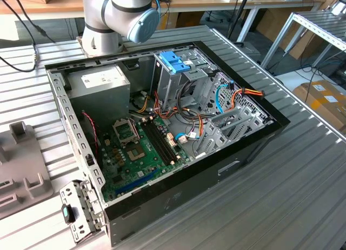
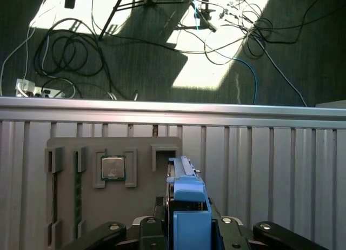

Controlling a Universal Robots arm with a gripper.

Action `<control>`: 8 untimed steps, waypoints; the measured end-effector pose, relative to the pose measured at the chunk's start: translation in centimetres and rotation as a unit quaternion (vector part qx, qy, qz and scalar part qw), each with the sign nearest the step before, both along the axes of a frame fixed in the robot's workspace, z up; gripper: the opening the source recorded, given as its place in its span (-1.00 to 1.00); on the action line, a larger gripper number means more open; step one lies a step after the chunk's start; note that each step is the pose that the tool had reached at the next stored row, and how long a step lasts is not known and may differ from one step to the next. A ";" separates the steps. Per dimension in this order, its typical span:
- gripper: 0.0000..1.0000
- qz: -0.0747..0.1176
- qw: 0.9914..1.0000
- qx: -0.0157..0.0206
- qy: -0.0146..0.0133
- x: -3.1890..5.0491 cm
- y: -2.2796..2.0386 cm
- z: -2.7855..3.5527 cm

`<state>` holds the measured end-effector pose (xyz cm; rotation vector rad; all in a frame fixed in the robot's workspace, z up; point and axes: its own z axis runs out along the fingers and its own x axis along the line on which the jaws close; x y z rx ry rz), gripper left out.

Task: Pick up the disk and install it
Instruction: 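Pick up the disk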

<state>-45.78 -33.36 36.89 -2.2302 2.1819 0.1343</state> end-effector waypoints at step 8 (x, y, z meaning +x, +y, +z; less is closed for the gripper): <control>-0.26 0.000 1.000 0.000 0.000 0.00 0.00 0.95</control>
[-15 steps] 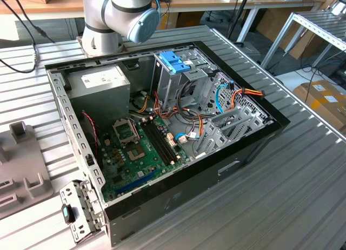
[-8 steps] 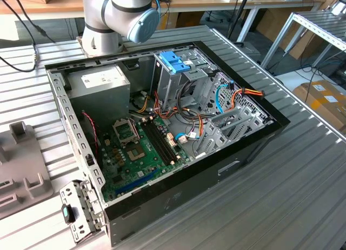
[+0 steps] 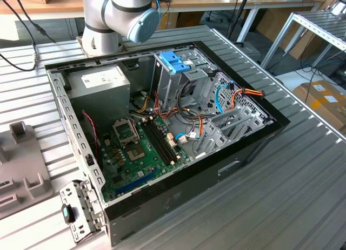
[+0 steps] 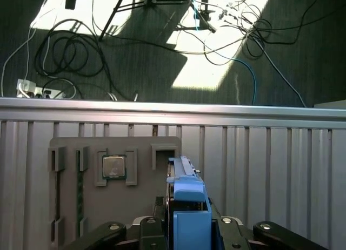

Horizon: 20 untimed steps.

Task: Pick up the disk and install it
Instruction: 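Pick up the disk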

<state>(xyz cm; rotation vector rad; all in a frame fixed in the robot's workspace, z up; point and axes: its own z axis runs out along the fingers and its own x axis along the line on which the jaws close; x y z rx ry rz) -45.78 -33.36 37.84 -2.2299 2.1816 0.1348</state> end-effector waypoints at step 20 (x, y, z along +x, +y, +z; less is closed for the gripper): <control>-0.26 0.000 1.000 0.001 0.000 0.00 0.00 2.83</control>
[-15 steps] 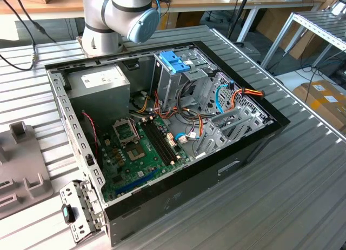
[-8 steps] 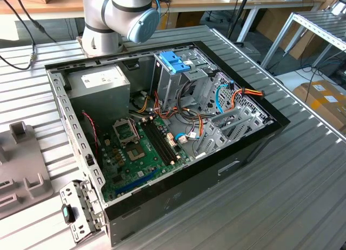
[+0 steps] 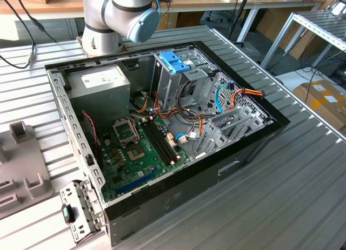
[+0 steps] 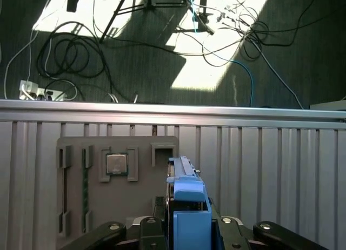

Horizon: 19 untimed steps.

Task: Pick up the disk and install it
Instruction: 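Pick up the disk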

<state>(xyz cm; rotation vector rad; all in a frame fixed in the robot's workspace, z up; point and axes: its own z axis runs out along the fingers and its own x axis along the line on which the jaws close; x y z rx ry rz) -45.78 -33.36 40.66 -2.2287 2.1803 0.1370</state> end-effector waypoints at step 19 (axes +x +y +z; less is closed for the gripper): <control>-0.26 0.000 1.000 0.003 0.000 0.00 0.00 2.45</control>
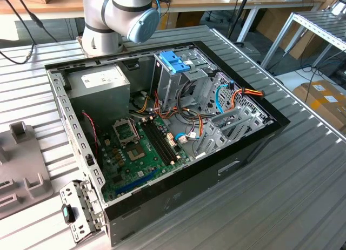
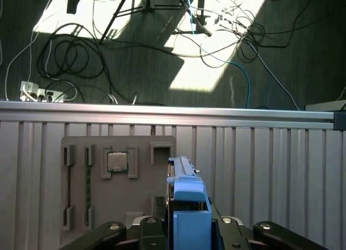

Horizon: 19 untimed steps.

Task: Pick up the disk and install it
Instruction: 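Pick up the disk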

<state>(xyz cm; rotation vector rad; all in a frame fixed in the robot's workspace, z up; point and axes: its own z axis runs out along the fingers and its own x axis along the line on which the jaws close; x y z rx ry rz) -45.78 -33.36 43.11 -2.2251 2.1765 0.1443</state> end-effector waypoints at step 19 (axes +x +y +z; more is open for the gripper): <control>-0.26 0.000 1.000 0.004 0.000 0.00 0.00 1.86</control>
